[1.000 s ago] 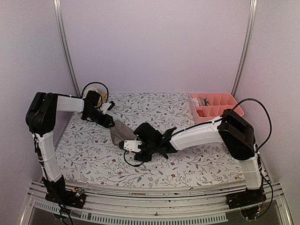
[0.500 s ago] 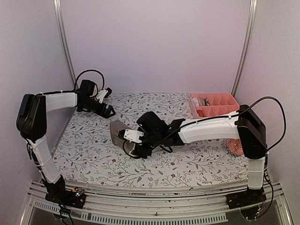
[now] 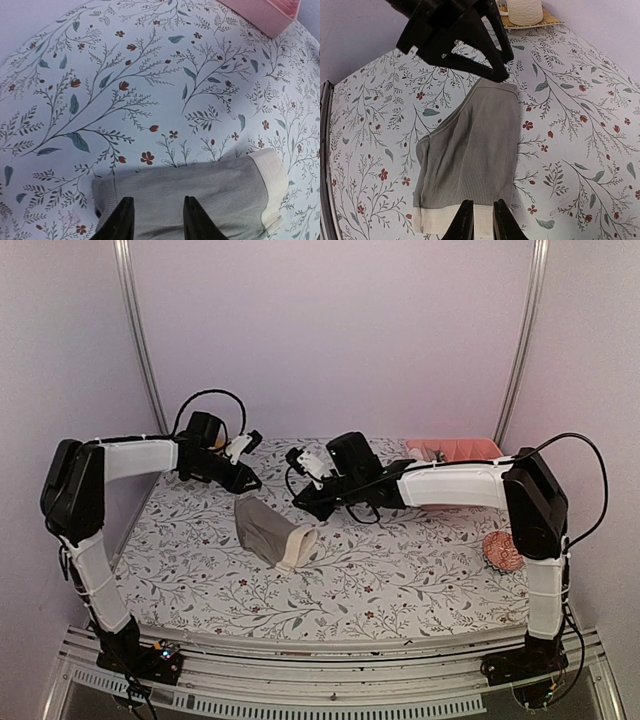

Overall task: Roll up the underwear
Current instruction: Fold the underwear at the center of the board, then smooth out the underwear at the center of the board.

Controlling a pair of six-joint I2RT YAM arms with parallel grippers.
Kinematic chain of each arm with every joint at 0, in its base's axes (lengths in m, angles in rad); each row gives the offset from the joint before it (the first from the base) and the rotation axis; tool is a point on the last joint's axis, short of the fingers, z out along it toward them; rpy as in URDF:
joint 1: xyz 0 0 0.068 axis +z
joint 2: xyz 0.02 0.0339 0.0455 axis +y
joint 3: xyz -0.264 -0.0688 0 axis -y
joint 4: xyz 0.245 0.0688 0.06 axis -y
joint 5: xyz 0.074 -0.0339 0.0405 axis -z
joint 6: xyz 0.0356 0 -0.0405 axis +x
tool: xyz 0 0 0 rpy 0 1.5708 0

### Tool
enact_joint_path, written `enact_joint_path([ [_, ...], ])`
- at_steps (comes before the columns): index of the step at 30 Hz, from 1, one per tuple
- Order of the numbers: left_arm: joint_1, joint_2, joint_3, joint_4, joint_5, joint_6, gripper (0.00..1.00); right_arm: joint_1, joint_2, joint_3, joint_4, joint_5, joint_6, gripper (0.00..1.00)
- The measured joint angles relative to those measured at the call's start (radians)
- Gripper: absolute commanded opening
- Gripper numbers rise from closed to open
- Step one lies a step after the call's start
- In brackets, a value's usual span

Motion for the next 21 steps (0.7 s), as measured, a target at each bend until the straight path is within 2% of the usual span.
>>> enact_joint_path([
  [2,-0.019,0.033,-0.001,0.000,0.006,0.003,0.25,-0.017,0.036,0.012,0.023,-0.039,0.029,0.14],
  [5,-0.032,0.079,-0.004,0.000,0.009,0.004,0.19,-0.023,0.079,0.012,0.031,-0.099,0.067,0.14],
  [12,-0.040,0.144,-0.027,0.000,0.003,0.004,0.21,-0.022,0.135,0.012,0.042,-0.228,0.129,0.14],
  [21,-0.057,0.166,-0.070,0.007,-0.031,0.002,0.24,-0.042,0.201,0.029,0.055,-0.277,0.190,0.13],
])
